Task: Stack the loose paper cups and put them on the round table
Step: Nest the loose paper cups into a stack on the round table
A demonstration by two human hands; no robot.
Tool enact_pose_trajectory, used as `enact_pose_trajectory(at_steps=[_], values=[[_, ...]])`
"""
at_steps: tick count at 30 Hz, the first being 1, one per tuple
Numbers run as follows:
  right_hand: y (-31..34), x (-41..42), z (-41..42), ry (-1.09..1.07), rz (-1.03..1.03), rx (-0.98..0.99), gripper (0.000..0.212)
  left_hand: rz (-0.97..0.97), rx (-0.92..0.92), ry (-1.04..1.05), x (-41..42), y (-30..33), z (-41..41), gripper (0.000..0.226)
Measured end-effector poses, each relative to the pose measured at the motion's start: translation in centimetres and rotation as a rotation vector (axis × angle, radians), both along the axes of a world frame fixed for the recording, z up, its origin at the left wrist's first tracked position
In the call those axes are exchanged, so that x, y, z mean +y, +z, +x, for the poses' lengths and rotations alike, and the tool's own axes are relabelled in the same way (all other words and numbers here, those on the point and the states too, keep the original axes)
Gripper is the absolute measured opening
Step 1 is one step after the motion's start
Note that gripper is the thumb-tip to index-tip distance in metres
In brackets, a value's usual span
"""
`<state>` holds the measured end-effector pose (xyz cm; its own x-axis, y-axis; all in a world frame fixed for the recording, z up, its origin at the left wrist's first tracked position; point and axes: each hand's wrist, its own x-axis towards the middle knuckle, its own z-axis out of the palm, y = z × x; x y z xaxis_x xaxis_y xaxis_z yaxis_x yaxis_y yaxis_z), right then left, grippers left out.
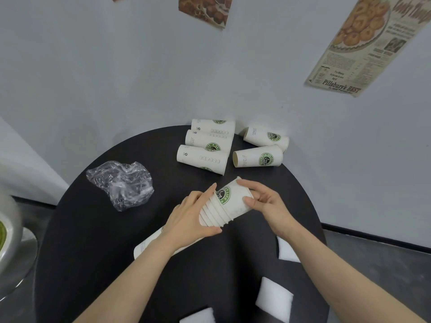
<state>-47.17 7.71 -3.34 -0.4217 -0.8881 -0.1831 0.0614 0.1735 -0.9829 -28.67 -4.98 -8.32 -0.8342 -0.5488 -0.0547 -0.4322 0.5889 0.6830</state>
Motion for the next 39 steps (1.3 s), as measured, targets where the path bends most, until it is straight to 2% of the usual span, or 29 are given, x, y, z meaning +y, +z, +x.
enact_pose_trajectory(at_steps=[6, 11, 16, 19, 23, 26, 32, 39], values=[[-1.8, -1.8, 2.3, 0.073, 0.053, -0.071, 0.039, -0.06, -0.027, 0.007, -0.1, -0.7, -0.9, 0.11], [-3.5, -3.1, 2.6, 0.07, 0.062, -0.102, 0.039, -0.125, -0.139, 0.042, -0.9, -1.7, -1.9, 0.116], [-5.1, -4.2, 1.7, 0.066, 0.082, -0.145, 0.04, -0.121, -0.178, 0.055, -1.9, -3.0, -3.0, 0.106], [-5.8, -4.7, -0.6, 0.001, 0.073, -0.083, 0.04, -0.119, -0.18, 0.075, -2.9, -3.7, -3.5, 0.101], [-6.7, -4.8, -6.8, -0.298, 0.141, 0.103, 0.05, -0.117, -0.274, 0.05, -3.9, -4.7, -4.1, 0.097], [-7.3, -4.7, -12.4, -0.418, 0.194, 0.222, 0.054, -0.094, -0.285, 0.058, -4.4, -5.5, -4.5, 0.096], [-8.4, -6.0, -19.8, -0.431, 0.226, 0.319, 0.052, -0.071, -0.286, 0.055, -4.7, -5.8, -4.5, 0.093], [-8.6, -7.2, -20.5, -0.375, 0.211, 0.312, 0.05, -0.038, -0.296, 0.056, -4.8, -5.6, -4.5, 0.092]])
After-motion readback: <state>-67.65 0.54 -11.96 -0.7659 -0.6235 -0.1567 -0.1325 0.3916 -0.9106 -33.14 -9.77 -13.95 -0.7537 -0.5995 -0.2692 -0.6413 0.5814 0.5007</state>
